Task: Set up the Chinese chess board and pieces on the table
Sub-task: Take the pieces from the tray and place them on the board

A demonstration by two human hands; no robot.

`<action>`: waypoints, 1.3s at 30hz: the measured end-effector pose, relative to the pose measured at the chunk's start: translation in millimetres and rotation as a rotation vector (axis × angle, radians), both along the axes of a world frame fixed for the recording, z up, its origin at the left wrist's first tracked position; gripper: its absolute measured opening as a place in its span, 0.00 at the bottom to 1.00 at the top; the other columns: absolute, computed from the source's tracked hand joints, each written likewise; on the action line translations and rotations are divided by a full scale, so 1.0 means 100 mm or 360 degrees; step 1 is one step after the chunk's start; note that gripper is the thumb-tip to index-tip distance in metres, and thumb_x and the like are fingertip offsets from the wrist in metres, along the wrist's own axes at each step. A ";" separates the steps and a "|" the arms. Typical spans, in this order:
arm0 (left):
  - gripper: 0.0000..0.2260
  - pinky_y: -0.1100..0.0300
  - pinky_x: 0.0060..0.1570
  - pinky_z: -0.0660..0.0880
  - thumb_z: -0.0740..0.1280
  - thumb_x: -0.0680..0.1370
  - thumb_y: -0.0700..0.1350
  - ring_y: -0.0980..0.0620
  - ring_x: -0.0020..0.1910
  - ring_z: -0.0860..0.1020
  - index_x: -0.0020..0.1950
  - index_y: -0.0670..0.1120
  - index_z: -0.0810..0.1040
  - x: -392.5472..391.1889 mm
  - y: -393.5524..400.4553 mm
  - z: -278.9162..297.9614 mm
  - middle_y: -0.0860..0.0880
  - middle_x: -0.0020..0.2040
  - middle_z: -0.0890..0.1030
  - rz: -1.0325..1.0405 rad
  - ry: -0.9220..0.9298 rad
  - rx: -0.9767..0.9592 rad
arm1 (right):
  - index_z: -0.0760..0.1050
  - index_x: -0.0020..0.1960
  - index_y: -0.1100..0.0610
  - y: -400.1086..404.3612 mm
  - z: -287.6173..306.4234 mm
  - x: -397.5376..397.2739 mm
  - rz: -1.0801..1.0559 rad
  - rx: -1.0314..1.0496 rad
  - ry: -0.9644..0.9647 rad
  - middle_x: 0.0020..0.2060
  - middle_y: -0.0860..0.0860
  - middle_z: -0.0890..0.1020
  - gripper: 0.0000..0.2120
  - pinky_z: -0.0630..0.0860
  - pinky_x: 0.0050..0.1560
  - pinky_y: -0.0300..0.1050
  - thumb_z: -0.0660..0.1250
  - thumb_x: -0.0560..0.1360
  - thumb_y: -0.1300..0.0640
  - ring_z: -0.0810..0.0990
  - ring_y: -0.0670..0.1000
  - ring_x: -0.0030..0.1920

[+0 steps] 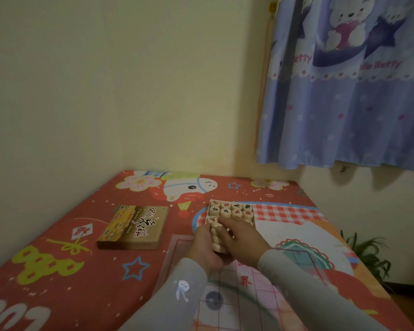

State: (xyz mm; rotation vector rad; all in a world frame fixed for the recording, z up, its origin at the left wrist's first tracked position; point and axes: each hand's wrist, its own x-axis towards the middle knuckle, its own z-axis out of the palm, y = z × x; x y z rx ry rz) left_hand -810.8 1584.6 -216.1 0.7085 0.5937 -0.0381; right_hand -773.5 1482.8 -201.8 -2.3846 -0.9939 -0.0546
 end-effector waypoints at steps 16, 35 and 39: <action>0.13 0.50 0.40 0.80 0.61 0.78 0.48 0.42 0.41 0.77 0.52 0.39 0.76 0.05 0.02 -0.08 0.41 0.42 0.78 -0.0044 -0.0260 -0.0375 | 0.77 0.57 0.50 -0.49 -0.03 0.23 -0.0385 0.0652 0.0125 0.48 0.45 0.78 0.15 0.76 0.51 0.42 0.72 0.71 0.53 0.77 0.43 0.48; 0.12 0.48 0.50 0.77 0.63 0.78 0.47 0.42 0.45 0.76 0.53 0.38 0.74 0.20 -0.34 -0.21 0.37 0.48 0.75 -0.0209 -0.0249 -0.0434 | 0.79 0.57 0.52 -2.04 -0.76 0.32 -0.1132 0.0272 0.0138 0.50 0.49 0.82 0.16 0.72 0.46 0.40 0.70 0.71 0.49 0.79 0.49 0.47; 0.13 0.49 0.45 0.79 0.63 0.77 0.47 0.42 0.46 0.75 0.55 0.38 0.72 0.26 -0.38 -0.24 0.37 0.49 0.73 -0.0236 -0.0236 -0.0472 | 0.78 0.57 0.49 -2.12 -0.85 0.32 -0.1127 0.0223 0.0231 0.49 0.47 0.82 0.18 0.77 0.49 0.42 0.70 0.69 0.43 0.80 0.47 0.46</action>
